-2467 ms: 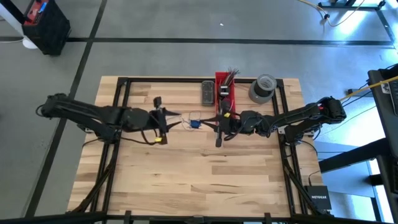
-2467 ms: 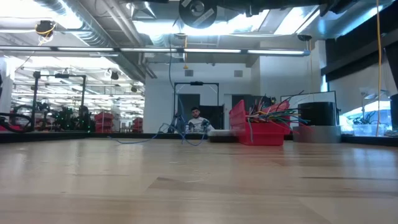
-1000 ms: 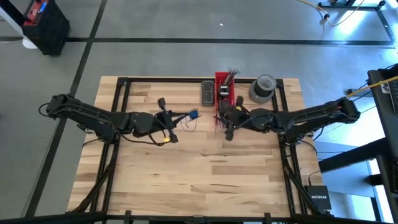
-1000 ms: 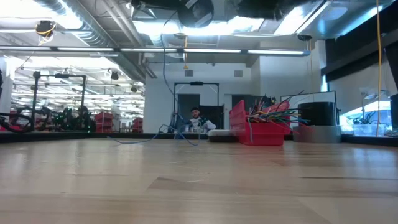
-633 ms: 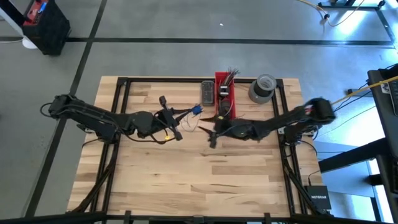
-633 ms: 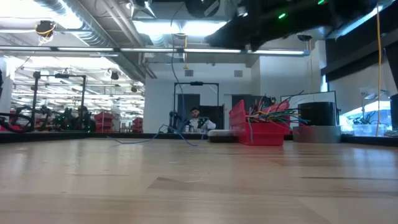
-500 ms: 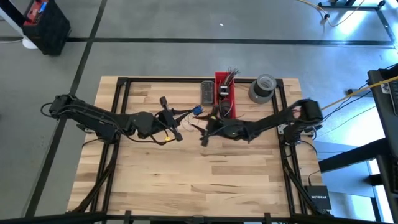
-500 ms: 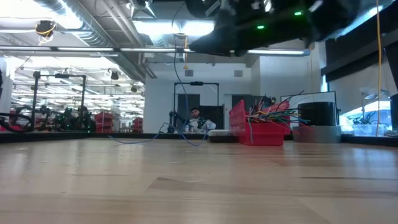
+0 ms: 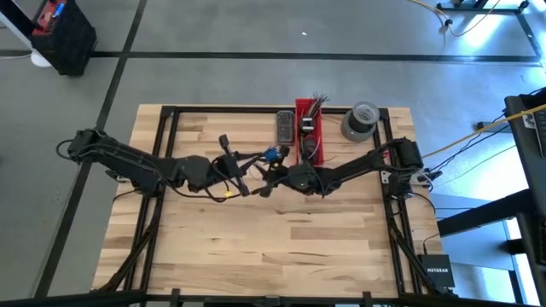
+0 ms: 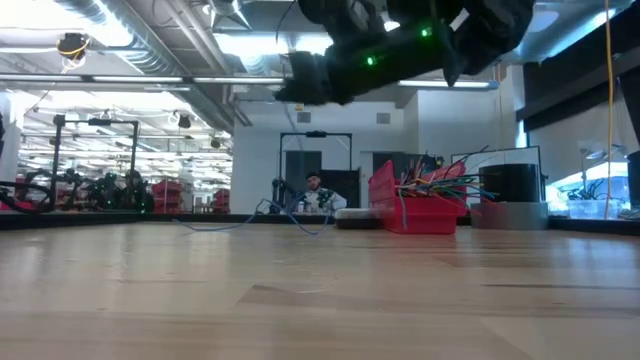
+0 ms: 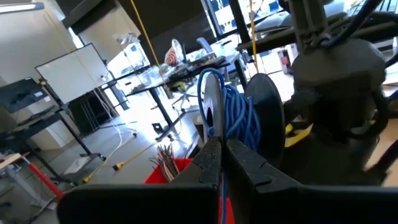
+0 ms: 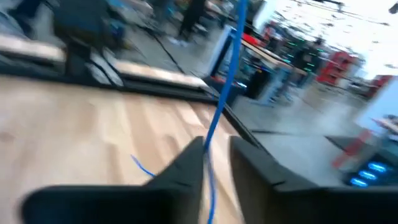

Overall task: Coil cords
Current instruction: Coil the blue wire into the black spool

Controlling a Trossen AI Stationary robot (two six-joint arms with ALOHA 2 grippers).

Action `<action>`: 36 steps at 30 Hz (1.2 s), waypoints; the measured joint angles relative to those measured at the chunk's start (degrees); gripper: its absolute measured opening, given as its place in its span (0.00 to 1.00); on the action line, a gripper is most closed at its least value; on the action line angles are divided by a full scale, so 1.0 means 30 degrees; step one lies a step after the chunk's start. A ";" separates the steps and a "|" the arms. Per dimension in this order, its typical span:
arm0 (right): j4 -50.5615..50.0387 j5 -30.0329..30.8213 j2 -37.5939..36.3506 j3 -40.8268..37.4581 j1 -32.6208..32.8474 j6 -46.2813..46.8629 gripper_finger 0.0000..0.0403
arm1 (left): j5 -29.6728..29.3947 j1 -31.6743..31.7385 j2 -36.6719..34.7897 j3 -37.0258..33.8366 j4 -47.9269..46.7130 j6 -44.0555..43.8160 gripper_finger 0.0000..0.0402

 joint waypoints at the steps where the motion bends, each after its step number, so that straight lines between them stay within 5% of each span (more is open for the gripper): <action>1: -0.0071 0.0429 -0.0005 -0.0140 -0.0017 -0.0246 0.16 | -0.0136 -0.0061 -0.0002 0.0000 0.0002 0.0021 0.01; 4: -0.0107 0.0666 -0.0328 -0.0720 -0.0033 -0.0840 0.03 | -0.1103 -0.0435 -0.0007 0.0000 -0.0066 0.0466 0.00; 9: -0.0058 0.3150 -0.2351 -0.2605 0.0290 -0.1023 0.04 | -0.3128 -0.1417 -0.0451 -0.0007 -0.0112 0.1457 0.00; 23: -0.1537 0.4298 -0.8352 -0.5644 0.0649 -0.0859 0.01 | -0.3168 -0.1753 -0.0636 -0.0007 -0.2834 0.2302 0.00; 28: -0.1934 0.3543 -0.9546 -0.5637 0.0865 0.0222 0.01 | -0.3153 -0.1247 -0.0565 -0.0007 -0.4221 0.2186 0.00; 36: -0.1676 -0.0631 -0.9981 -0.5608 0.0848 0.3818 0.01 | -0.2953 -0.0387 0.0306 -0.0007 -0.4534 0.2253 0.00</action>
